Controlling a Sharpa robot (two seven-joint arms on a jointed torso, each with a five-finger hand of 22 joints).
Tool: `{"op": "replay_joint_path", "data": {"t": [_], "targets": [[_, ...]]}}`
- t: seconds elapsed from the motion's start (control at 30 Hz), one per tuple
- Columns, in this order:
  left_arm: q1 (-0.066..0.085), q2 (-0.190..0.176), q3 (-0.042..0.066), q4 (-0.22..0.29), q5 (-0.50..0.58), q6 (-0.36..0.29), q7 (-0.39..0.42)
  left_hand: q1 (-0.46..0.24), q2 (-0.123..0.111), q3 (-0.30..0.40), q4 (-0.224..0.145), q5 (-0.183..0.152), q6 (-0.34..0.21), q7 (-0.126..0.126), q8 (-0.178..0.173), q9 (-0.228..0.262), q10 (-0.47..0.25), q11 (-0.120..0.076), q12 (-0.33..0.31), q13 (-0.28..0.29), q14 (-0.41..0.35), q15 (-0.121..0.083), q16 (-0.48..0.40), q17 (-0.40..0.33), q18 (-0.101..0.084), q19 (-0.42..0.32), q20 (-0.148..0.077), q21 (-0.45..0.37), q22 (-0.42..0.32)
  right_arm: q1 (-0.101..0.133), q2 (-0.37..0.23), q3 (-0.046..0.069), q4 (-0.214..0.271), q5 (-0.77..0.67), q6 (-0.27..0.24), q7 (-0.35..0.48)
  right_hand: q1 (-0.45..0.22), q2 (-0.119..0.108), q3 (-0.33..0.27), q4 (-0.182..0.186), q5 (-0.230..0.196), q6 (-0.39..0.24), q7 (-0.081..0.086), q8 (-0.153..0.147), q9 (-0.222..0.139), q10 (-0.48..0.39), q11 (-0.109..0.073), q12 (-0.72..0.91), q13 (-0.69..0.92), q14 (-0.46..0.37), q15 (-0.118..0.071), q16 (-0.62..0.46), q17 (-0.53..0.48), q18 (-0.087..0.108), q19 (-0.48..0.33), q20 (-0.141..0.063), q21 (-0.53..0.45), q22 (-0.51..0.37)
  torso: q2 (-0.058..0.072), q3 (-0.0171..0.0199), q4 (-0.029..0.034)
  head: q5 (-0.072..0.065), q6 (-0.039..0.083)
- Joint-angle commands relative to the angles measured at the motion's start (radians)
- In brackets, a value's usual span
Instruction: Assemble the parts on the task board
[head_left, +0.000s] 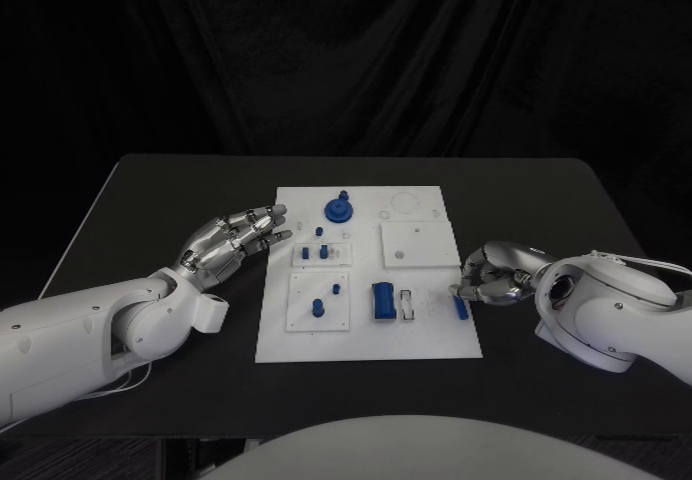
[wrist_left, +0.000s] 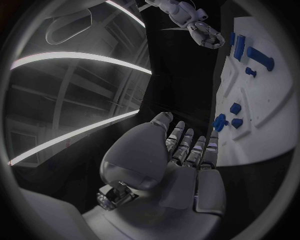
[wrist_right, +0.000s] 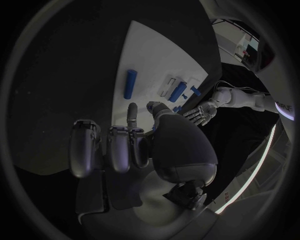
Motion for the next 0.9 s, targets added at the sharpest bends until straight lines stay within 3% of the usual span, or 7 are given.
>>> {"op": "replay_joint_path", "data": {"t": [0.03, 0.17, 0.37, 0.73, 0.83, 0.9], "targets": [[-0.002, -0.001, 0.001, 0.001, 0.004, 0.002, 0.064, -0.01, 0.0, 0.006, -0.002, 0.002, 0.005, 0.013, 0.005, 0.001, -0.001, 0.005, 0.004, 0.001, 0.004, 0.002, 0.004, 0.001, -0.005, 0.003, 0.002, 0.001, -0.001, -0.006, -0.003, 0.0, 0.002, -0.132, 0.029, -0.089, 0.006, 0.001, -0.001, -0.005, 0.004, 0.005, 0.001, -0.003, -0.001, 0.104, 0.007, 0.003, 0.263, 0.087, 0.006, 0.005, 0.16, -0.011, 0.058, 0.006, 0.004, 0.216, 0.0, -0.0001, 0.0004, -0.001, 0.0], [-0.002, 0.0, 0.001, -0.001, 0.004, 0.002, 0.064, -0.01, -0.001, 0.007, -0.002, 0.002, 0.005, 0.014, 0.005, 0.001, 0.001, 0.006, 0.005, 0.001, 0.004, 0.002, 0.004, 0.001, -0.004, 0.002, 0.002, 0.001, -0.001, -0.009, -0.002, 0.0, 0.001, -0.144, 0.032, -0.1, 0.004, 0.0, -0.001, -0.003, 0.001, 0.008, 0.001, -0.002, -0.002, 0.104, 0.007, 0.003, 0.263, 0.087, 0.006, 0.005, 0.158, -0.011, 0.057, 0.006, 0.003, 0.216, 0.0, 0.0001, -0.0003, -0.002, 0.0], [-0.002, 0.002, 0.001, -0.003, 0.004, 0.003, 0.061, -0.01, -0.001, 0.007, -0.002, 0.002, 0.005, 0.014, 0.005, 0.001, 0.001, 0.006, 0.005, 0.001, 0.004, 0.002, 0.004, 0.001, -0.004, 0.003, 0.002, 0.001, -0.001, -0.013, 0.004, 0.0, -0.003, -0.151, 0.046, -0.113, -0.006, -0.003, -0.01, 0.014, -0.063, 0.016, 0.002, -0.005, -0.005, 0.104, 0.008, 0.003, 0.263, 0.086, 0.006, 0.004, 0.157, -0.011, 0.057, 0.007, 0.002, 0.215, 0.0, -0.0003, -0.0002, -0.002, 0.0], [-0.002, 0.005, 0.001, -0.007, 0.004, 0.007, 0.054, -0.01, -0.001, 0.008, -0.001, 0.002, 0.004, 0.015, 0.005, 0.001, 0.0, 0.007, 0.004, 0.001, 0.004, 0.001, 0.004, 0.001, -0.004, 0.002, 0.002, 0.001, -0.002, -0.026, 0.03, 0.0, -0.013, -0.142, 0.063, -0.115, -0.021, -0.001, -0.022, 0.037, -0.114, 0.018, 0.005, -0.012, -0.012, 0.104, 0.01, 0.003, 0.263, 0.085, 0.008, 0.003, 0.153, -0.01, 0.056, 0.009, 0.0, 0.215, 0.0, -0.0003, 0.0001, -0.005, 0.0], [-0.002, 0.006, 0.001, -0.008, 0.004, 0.009, 0.052, -0.01, -0.001, 0.008, -0.001, 0.002, 0.004, 0.015, 0.005, 0.001, 0.0, 0.007, 0.004, 0.001, 0.004, 0.001, 0.004, 0.001, -0.004, 0.002, 0.002, 0.001, -0.002, -0.028, 0.033, 0.0, -0.014, -0.131, 0.062, -0.113, -0.033, 0.003, -0.033, 0.057, -0.16, 0.021, 0.007, -0.018, -0.018, 0.104, 0.012, 0.003, 0.263, 0.085, 0.01, 0.002, 0.151, -0.01, 0.056, 0.01, 0.0, 0.214, 0.0, -0.0003, -0.0001, -0.004, 0.0], [-0.002, 0.006, 0.001, -0.008, 0.004, 0.01, 0.051, -0.01, -0.001, 0.008, -0.001, 0.002, 0.004, 0.015, 0.005, 0.001, 0.0, 0.007, 0.004, 0.001, 0.004, 0.001, 0.004, 0.001, -0.004, 0.002, 0.002, 0.001, -0.002, -0.029, 0.035, 0.0, -0.015, -0.128, 0.062, -0.112, -0.033, 0.003, -0.034, 0.058, -0.163, 0.022, 0.007, -0.019, -0.019, 0.104, 0.012, 0.003, 0.263, 0.085, 0.01, 0.003, 0.152, -0.01, 0.056, 0.01, 0.0, 0.214, 0.0, -0.0003, 0.0, -0.004, 0.0]]}}
